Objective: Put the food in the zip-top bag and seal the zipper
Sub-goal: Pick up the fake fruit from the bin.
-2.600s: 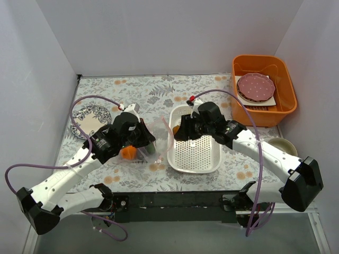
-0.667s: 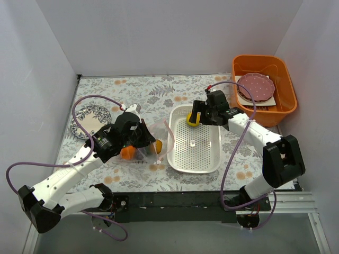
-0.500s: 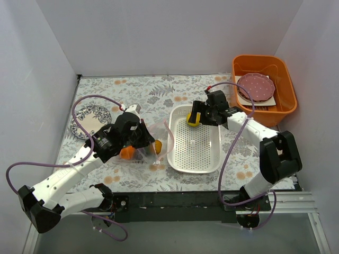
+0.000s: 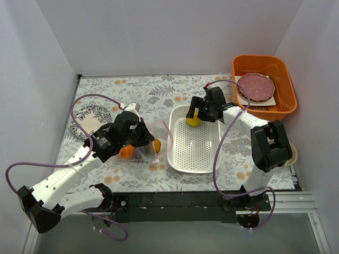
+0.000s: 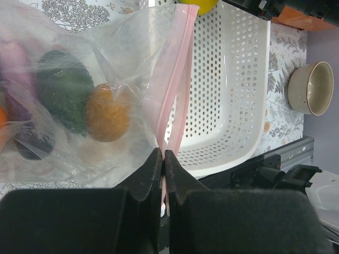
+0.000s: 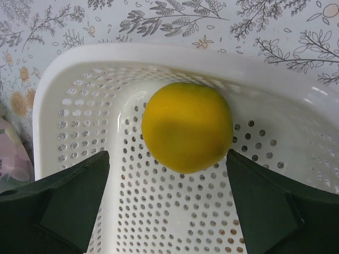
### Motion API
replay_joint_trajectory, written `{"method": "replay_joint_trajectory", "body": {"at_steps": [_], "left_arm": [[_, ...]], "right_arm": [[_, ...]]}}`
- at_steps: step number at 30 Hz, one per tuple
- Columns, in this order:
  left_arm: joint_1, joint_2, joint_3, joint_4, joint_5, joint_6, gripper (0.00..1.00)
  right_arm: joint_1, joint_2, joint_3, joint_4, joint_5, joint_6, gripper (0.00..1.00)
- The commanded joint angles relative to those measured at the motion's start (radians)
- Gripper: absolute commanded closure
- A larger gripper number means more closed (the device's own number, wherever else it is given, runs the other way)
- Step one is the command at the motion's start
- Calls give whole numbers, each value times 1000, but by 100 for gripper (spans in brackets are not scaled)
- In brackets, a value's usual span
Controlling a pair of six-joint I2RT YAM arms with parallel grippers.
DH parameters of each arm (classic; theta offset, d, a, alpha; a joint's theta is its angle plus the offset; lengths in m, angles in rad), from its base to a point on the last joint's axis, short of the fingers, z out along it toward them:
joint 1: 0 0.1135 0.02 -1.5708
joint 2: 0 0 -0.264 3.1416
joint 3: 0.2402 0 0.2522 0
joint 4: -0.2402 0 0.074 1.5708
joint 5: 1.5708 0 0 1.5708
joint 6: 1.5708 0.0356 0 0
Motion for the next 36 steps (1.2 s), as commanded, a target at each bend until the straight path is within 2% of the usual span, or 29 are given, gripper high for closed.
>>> {"method": "replay_joint_trajectory", "body": {"at_steps": [1,7,12,17,20,21,23,29,36], "left_arm": [[0,0,58,4,-10,21,100],[-2,-1,58,9,-13,25,100],[0,-1,43,18,-3,19,100],[0,3,43,18,4,24,100],[0,2,43,13,4,21,100],[0,2,41,13,4,18,100],[0,-6,35,16,5,15,100],[0,-7,31,16,11,12,100],[0,-11,34,15,22,7,100]], "right_arm": [[-3,52,77,34,28,14,2],[-3,118,126,-14,30,-3,2],[-3,124,105,-20,46,-17,2],[-3,132,108,-28,39,-31,6],[-1,140,113,-23,27,-38,12],[-3,146,116,-29,25,-41,21],[-1,149,119,-31,22,-46,27],[-3,111,74,-9,0,-49,55],[-1,-21,-24,0,-38,-58,57]]}}
